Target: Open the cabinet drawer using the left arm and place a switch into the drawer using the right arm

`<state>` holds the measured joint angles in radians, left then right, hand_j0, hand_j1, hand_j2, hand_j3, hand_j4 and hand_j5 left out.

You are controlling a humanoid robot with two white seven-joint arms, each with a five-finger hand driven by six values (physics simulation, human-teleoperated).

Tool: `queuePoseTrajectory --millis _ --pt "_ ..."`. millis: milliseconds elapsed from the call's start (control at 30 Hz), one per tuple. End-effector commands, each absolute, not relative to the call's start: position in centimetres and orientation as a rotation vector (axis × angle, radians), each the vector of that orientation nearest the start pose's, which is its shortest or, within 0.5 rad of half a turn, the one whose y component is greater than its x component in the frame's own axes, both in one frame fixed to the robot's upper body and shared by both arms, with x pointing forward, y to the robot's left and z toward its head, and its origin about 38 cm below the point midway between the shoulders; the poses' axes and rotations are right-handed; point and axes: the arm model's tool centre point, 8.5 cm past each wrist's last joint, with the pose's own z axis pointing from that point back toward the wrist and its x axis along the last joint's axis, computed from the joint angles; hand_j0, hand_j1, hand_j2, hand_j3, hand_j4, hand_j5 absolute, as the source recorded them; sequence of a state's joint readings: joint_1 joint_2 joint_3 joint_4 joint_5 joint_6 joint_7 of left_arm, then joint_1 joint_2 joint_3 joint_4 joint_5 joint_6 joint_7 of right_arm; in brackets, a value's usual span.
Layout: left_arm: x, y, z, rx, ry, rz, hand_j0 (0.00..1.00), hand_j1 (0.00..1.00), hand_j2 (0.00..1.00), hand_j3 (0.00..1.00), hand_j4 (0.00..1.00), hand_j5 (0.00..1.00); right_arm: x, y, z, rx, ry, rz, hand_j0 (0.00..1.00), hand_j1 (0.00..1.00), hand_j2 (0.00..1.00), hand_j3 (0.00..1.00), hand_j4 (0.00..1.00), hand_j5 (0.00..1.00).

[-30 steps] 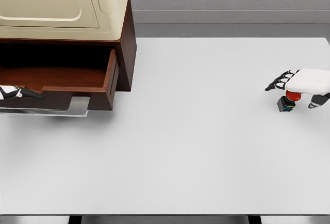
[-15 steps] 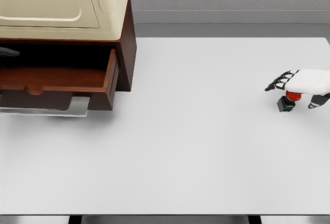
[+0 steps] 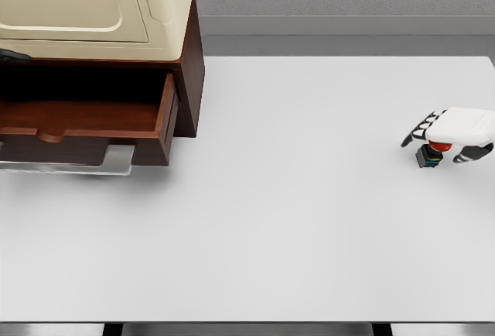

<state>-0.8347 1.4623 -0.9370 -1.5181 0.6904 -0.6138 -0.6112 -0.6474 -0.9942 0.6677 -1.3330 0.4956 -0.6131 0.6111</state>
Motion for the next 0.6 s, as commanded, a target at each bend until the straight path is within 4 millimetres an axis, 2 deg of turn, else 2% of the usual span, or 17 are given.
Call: queuePoseTrajectory --millis 0,167,567 --pt "35.70 45.39 34.91 0.064 -1.521 -1.496 1.00 1.00 1.00 1.00 1.00 1.00 42.39 -40.30 19.87 -0.501 -0.934 2.176 0.73 0.73 0.73 0.73 0.73 0.73" --pt "35.78 45.31 34.78 0.059 -1.522 -1.495 1.00 1.00 1.00 1.00 1.00 1.00 42.39 -40.30 19.87 -0.501 -0.934 2.176 0.73 0.73 0.73 0.73 0.73 0.73" --pt "35.75 45.35 34.75 0.060 -1.519 -1.495 1.00 1.00 1.00 1.00 1.00 1.00 42.33 -40.24 19.60 -0.494 -0.933 2.175 0.60 0.60 0.60 0.60 0.60 0.60"
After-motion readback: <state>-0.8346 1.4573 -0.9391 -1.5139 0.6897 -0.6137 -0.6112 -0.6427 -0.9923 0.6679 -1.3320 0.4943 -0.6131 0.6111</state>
